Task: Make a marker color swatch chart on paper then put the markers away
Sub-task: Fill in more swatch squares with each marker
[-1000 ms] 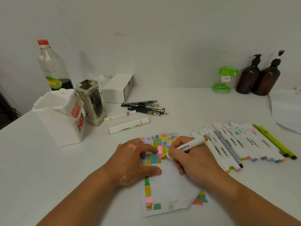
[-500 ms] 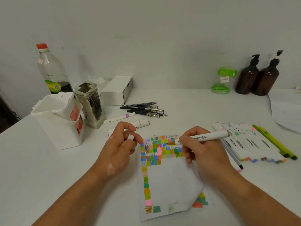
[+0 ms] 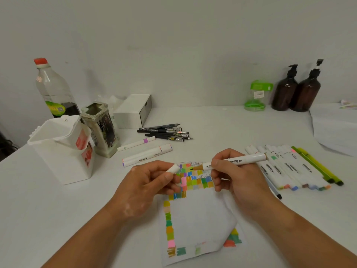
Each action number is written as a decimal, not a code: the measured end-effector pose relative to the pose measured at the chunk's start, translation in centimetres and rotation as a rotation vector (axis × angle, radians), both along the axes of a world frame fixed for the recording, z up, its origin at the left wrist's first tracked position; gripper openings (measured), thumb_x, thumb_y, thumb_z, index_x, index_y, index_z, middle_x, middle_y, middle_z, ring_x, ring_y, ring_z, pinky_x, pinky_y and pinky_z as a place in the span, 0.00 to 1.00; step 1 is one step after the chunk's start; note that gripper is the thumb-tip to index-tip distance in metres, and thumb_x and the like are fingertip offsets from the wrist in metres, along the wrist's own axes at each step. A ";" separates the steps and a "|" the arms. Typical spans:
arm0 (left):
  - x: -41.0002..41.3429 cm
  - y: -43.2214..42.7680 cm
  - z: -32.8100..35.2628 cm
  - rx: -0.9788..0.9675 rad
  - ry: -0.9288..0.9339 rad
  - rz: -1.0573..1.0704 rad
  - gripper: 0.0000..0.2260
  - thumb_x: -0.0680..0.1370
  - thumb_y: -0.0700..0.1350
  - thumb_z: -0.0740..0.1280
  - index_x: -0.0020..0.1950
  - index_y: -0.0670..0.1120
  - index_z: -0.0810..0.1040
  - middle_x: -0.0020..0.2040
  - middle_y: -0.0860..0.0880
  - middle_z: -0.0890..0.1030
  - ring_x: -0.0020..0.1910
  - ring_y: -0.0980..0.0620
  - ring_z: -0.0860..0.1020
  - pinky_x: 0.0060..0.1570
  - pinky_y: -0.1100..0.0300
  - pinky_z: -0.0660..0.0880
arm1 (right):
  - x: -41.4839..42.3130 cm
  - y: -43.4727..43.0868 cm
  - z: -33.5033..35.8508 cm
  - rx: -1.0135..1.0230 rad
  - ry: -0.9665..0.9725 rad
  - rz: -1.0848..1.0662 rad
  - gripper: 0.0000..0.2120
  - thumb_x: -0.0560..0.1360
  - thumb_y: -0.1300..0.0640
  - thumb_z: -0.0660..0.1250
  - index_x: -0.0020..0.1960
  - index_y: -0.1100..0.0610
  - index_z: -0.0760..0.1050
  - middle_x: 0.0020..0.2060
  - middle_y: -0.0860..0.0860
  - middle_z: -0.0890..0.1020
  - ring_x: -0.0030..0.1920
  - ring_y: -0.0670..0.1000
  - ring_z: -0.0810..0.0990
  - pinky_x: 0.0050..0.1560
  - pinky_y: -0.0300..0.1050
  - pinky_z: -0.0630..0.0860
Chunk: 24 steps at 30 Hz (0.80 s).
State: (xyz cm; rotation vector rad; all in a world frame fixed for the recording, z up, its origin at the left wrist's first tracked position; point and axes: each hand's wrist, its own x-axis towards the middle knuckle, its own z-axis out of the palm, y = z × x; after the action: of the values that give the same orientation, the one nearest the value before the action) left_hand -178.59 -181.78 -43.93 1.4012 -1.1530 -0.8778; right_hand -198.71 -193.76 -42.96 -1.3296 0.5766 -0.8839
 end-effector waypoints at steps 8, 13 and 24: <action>-0.3 0.2 0.1 -0.013 -0.040 -0.052 0.12 0.77 0.47 0.66 0.56 0.54 0.85 0.43 0.45 0.85 0.40 0.49 0.84 0.43 0.60 0.81 | -0.1 0.3 -0.2 -0.015 -0.034 0.103 0.02 0.70 0.58 0.72 0.39 0.55 0.82 0.32 0.58 0.81 0.30 0.52 0.78 0.29 0.42 0.75; -0.9 0.2 0.1 -0.035 -0.037 -0.122 0.12 0.77 0.46 0.66 0.58 0.53 0.85 0.42 0.46 0.84 0.40 0.47 0.84 0.42 0.61 0.79 | 0.5 1.3 -0.3 -0.041 0.033 0.155 0.01 0.70 0.59 0.73 0.40 0.55 0.83 0.33 0.59 0.83 0.31 0.53 0.80 0.30 0.42 0.77; -0.4 0.2 0.1 -0.062 -0.112 -0.115 0.11 0.78 0.48 0.65 0.57 0.52 0.84 0.40 0.48 0.82 0.38 0.51 0.81 0.41 0.60 0.78 | 0.2 1.4 0.4 -0.068 0.061 0.205 0.04 0.73 0.55 0.74 0.45 0.55 0.84 0.37 0.58 0.85 0.35 0.54 0.82 0.35 0.43 0.79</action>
State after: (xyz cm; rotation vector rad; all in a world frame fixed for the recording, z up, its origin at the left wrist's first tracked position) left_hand -179.02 -181.57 -43.81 1.3583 -1.3460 -0.8448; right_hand -198.46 -192.37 -42.61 -1.4535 0.4513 -0.7023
